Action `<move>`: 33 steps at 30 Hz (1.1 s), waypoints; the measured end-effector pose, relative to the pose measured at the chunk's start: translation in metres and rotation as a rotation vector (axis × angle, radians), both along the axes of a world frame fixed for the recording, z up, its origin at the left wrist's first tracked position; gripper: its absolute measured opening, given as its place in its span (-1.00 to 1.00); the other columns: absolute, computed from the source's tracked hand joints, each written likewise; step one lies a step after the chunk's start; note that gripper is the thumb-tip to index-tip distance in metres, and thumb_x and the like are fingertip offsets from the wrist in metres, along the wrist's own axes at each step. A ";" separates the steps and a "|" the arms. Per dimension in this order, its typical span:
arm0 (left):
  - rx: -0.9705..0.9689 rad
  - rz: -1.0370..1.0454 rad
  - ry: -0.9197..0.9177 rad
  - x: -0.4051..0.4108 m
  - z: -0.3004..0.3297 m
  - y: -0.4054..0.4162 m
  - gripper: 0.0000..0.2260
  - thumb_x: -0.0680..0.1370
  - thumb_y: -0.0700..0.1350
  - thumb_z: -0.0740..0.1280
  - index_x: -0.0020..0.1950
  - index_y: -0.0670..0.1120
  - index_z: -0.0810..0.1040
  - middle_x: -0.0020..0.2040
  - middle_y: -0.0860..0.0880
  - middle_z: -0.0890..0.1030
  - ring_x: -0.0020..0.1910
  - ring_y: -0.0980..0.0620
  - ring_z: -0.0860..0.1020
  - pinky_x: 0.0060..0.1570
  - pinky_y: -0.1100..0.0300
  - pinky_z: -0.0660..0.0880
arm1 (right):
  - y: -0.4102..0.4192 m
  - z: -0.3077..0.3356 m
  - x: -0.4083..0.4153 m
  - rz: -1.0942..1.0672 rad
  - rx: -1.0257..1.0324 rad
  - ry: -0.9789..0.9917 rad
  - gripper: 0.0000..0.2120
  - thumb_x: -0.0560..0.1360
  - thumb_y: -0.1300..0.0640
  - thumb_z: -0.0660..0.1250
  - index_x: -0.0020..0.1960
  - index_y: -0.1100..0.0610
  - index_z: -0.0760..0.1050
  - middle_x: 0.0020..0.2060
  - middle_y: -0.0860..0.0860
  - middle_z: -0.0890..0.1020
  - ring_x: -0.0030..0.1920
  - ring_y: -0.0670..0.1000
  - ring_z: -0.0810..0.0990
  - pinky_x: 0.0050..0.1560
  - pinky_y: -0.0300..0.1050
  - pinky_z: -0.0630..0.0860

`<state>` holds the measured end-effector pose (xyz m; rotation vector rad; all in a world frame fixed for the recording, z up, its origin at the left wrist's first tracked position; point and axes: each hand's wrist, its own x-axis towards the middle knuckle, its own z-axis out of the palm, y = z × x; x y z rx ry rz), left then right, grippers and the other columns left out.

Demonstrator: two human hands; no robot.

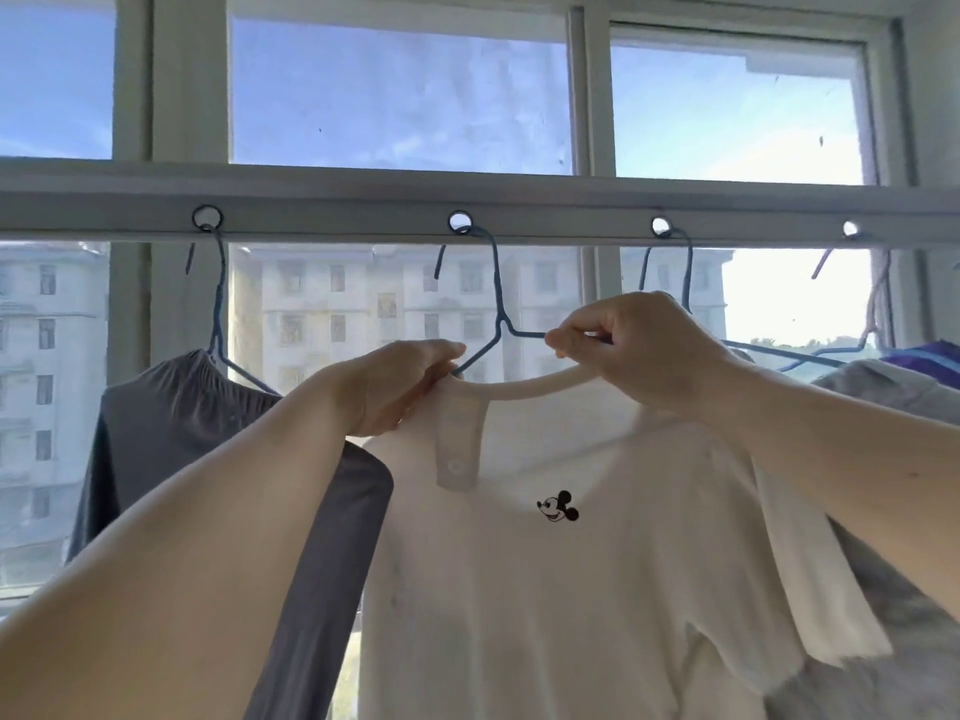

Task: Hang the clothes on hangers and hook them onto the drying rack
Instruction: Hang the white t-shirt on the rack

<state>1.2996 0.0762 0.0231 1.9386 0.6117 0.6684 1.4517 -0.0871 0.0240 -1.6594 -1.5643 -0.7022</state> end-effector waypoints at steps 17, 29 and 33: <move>0.367 0.269 0.355 0.006 0.004 -0.003 -0.46 0.57 0.16 -0.06 -0.47 -0.08 0.40 -0.50 -0.02 0.43 -0.47 -0.01 0.41 -0.18 0.11 0.40 | -0.019 -0.005 0.015 0.003 0.042 0.012 -0.76 0.52 -0.08 0.24 -0.01 -0.01 0.64 -0.31 -0.23 0.54 -0.32 -0.23 0.47 -0.23 -0.21 0.37; 0.844 0.415 0.269 -0.012 0.007 0.001 -0.57 0.59 0.02 -0.07 0.29 -0.12 0.42 0.33 -0.13 0.44 0.26 -0.08 0.40 0.26 0.02 0.33 | -0.014 -0.005 0.004 -0.223 0.031 -0.138 -0.66 0.55 -0.12 0.15 -0.11 0.05 0.60 -0.28 0.01 0.62 -0.16 0.10 0.54 -0.02 -0.02 0.48; 1.056 0.488 0.050 -0.019 0.006 -0.013 -0.61 0.58 -0.05 -0.02 -0.12 -0.20 0.55 -0.09 -0.18 0.61 -0.13 -0.11 0.53 -0.03 -0.02 0.48 | -0.009 -0.005 0.000 -0.302 0.057 -0.200 -0.64 0.57 -0.12 0.11 -0.18 0.07 0.54 -0.33 0.00 0.58 -0.19 0.12 0.52 -0.10 -0.05 0.41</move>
